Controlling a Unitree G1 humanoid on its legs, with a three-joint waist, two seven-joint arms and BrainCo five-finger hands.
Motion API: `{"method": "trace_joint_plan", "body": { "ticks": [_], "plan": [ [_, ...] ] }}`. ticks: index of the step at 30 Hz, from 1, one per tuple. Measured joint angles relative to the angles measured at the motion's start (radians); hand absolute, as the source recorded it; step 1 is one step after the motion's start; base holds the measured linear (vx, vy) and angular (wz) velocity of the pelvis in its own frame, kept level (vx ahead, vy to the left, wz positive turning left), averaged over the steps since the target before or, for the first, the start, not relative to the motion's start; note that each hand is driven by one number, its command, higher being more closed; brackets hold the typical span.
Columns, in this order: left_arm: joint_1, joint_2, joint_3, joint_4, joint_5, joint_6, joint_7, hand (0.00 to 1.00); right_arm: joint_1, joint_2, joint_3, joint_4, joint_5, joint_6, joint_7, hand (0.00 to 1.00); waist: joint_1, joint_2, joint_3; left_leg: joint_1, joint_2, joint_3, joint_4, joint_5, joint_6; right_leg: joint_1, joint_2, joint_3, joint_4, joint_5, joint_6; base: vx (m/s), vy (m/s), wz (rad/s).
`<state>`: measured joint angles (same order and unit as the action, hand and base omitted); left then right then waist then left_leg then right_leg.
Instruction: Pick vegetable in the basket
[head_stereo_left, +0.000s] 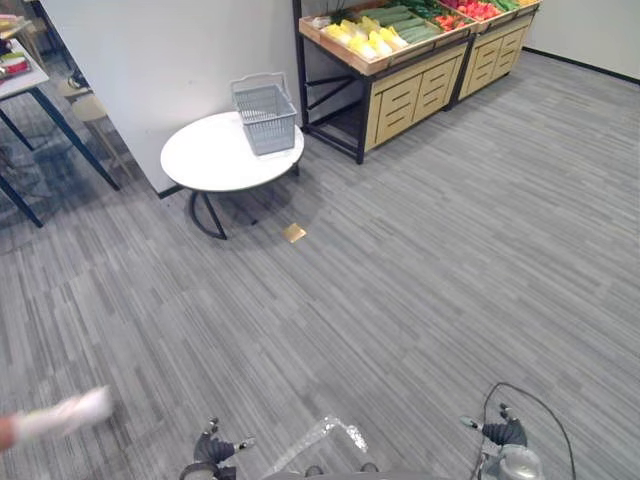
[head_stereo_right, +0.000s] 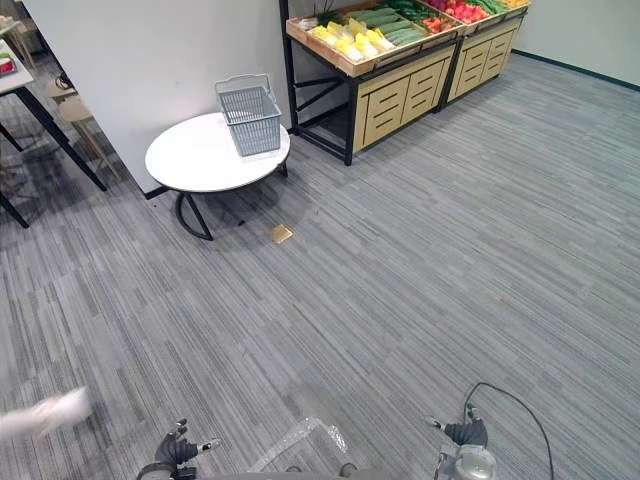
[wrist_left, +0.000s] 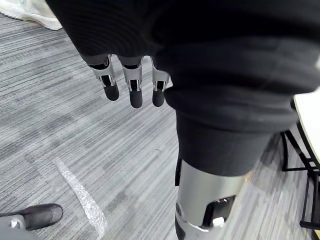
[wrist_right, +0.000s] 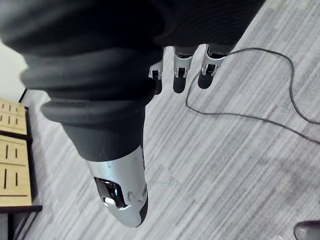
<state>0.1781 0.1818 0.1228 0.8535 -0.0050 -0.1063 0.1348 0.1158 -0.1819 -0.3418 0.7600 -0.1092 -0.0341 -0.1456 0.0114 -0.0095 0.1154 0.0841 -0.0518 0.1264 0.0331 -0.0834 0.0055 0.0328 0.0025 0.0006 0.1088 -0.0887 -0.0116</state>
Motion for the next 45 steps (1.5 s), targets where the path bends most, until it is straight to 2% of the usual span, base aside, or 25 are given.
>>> {"method": "trace_joint_plan", "body": {
  "ticks": [10,14,24,27,30,32,33,34,35,36,38,39,40,41,42,43,44,45],
  "plan": [
    [0.004,0.017,0.003,-0.029,-0.001,-0.013,-0.006,0.0,0.001,-0.041,0.034,-0.003,0.013,-0.003,0.044,0.0,-0.001,0.005,0.002,-0.002,-0.004,-0.014,0.005,0.0,0.0,-0.003,-0.005,-0.004,0.013,-0.01,0.01,-0.02,-0.003,0.03],
    [0.028,0.017,0.003,-0.049,-0.002,-0.013,-0.005,0.0,0.013,-0.042,0.045,-0.04,0.024,-0.004,0.053,0.0,-0.018,0.005,0.002,-0.018,-0.006,-0.025,0.001,0.0,0.001,-0.023,-0.008,-0.016,0.019,-0.015,0.015,-0.07,-0.013,0.07],
    [0.027,0.002,0.007,-0.082,-0.034,-0.011,-0.003,0.0,-0.007,-0.032,0.044,-0.042,0.052,-0.003,0.034,0.0,-0.018,0.002,0.007,-0.058,-0.012,-0.04,0.012,0.004,0.007,-0.041,-0.016,-0.035,0.007,-0.012,0.012,0.05,0.005,0.07],
    [0.019,-0.008,0.015,-0.12,-0.061,-0.012,-0.001,0.0,-0.037,-0.015,0.045,-0.042,0.06,-0.003,0.027,0.0,-0.002,0.0,0.015,-0.095,-0.006,-0.014,0.071,-0.038,0.014,-0.061,-0.013,-0.012,0.01,-0.013,0.013,0.07,0.031,-0.24],
    [0.018,-0.02,0.044,-0.158,-0.088,-0.013,0.004,0.0,-0.089,-0.009,0.046,-0.042,0.06,-0.003,0.014,0.0,0.011,0.004,0.039,-0.146,0.008,0.019,0.169,-0.122,0.025,-0.092,-0.006,0.019,0.068,-0.047,0.037,0.02,0.054,-0.33],
    [0.016,-0.022,0.042,-0.159,-0.111,-0.012,0.007,0.0,-0.091,-0.007,0.054,-0.043,0.061,-0.002,0.013,0.0,0.013,0.005,0.047,-0.156,0.008,0.028,0.237,-0.21,0.055,-0.172,-0.01,0.03,0.273,-0.114,0.084,0.06,0.106,-0.18],
    [0.016,-0.022,0.039,-0.161,-0.112,-0.012,0.01,0.0,-0.084,-0.004,0.065,-0.053,0.061,0.0,0.012,0.0,0.015,0.007,0.049,-0.154,0.01,0.026,0.247,-0.221,0.058,-0.213,-0.009,0.029,0.361,-0.115,0.086,0.14,0.098,0.01],
    [0.012,-0.017,0.036,-0.182,-0.113,-0.011,0.02,0.0,-0.063,0.013,0.09,-0.09,0.061,0.001,0.011,0.0,0.011,-0.002,0.067,-0.124,0.008,0.018,0.262,-0.24,0.071,-0.311,-0.008,0.025,0.578,-0.11,0.088,0.23,0.081,0.17],
    [0.01,-0.014,0.034,-0.184,-0.121,-0.008,0.022,0.0,-0.042,0.027,0.113,-0.111,0.061,0.002,0.012,0.0,0.005,-0.004,0.081,-0.102,0.008,0.006,0.27,-0.26,0.076,-0.37,-0.002,0.021,0.687,-0.131,0.077,0.26,0.07,0.19],
    [0.008,-0.014,0.034,-0.184,-0.121,-0.007,0.023,0.0,-0.035,0.031,0.12,-0.117,0.061,0.002,0.013,0.0,0.005,-0.002,0.084,-0.091,0.009,0.0,0.271,-0.269,0.076,-0.394,-0.003,0.009,0.695,-0.14,0.075,0.3,0.059,0.22],
    [-0.009,-0.011,0.025,-0.183,-0.121,-0.006,0.024,0.0,-0.034,0.037,0.125,-0.118,0.061,0.003,0.013,0.0,0.003,-0.006,0.085,-0.06,0.009,-0.031,0.259,-0.281,0.068,-0.448,-0.005,-0.036,0.613,-0.146,0.074,0.31,0.049,0.32],
    [-0.036,-0.01,0.019,-0.178,-0.123,-0.006,0.025,0.0,-0.037,0.033,0.125,-0.116,0.061,0.003,0.011,0.0,-0.001,-0.007,0.089,-0.027,0.011,-0.058,0.226,-0.276,0.056,-0.484,-0.002,-0.068,0.47,-0.127,0.073,0.44,0.026,0.45],
    [-0.048,-0.012,0.019,-0.176,-0.125,-0.006,0.025,0.0,-0.039,0.029,0.125,-0.116,0.061,0.003,0.011,0.0,-0.005,-0.005,0.094,-0.009,0.015,-0.069,0.212,-0.273,0.05,-0.492,0.001,-0.083,0.397,-0.102,0.066,0.61,-0.007,0.76],
    [-0.068,-0.013,0.019,-0.176,-0.134,-0.007,0.026,0.0,-0.044,0.02,0.124,-0.116,0.061,0.003,0.012,0.0,-0.024,-0.002,0.111,0.043,0.021,-0.106,0.168,-0.27,0.046,-0.492,0.009,-0.097,0.239,-0.028,0.061,0.69,-0.052,0.93],
    [-0.083,-0.011,0.019,-0.175,-0.14,-0.007,0.028,0.0,-0.048,0.012,0.123,-0.117,0.062,0.003,0.011,0.0,-0.043,-0.013,0.12,0.097,0.024,-0.144,0.124,-0.265,0.036,-0.493,0.012,-0.096,0.109,0.051,0.062,0.62,-0.074,1.01],
    [-0.086,-0.008,0.019,-0.175,-0.14,-0.007,0.031,0.0,-0.047,0.011,0.123,-0.117,0.063,0.003,0.011,0.0,-0.053,-0.011,0.125,0.114,0.022,-0.163,0.114,-0.265,0.034,-0.498,0.01,-0.085,0.068,0.084,0.064,0.66,-0.12,1.04],
    [-0.088,-0.006,0.019,-0.173,-0.14,-0.006,0.039,0.0,-0.042,0.01,0.122,-0.118,0.062,0.002,0.009,0.0,-0.061,-0.032,0.121,0.149,0.02,-0.196,0.116,-0.278,0.013,-0.514,0.008,-0.062,0.038,0.152,0.033,0.55,-0.133,0.8],
    [-0.091,-0.01,0.019,-0.17,-0.139,-0.006,0.041,0.0,-0.038,0.01,0.118,-0.118,0.062,0.003,0.009,0.0,-0.065,-0.032,0.12,0.161,0.029,-0.214,0.127,-0.286,0.0,-0.517,0.004,-0.052,0.073,0.231,-0.003,0.71,-0.2,0.85]
  ]
}}
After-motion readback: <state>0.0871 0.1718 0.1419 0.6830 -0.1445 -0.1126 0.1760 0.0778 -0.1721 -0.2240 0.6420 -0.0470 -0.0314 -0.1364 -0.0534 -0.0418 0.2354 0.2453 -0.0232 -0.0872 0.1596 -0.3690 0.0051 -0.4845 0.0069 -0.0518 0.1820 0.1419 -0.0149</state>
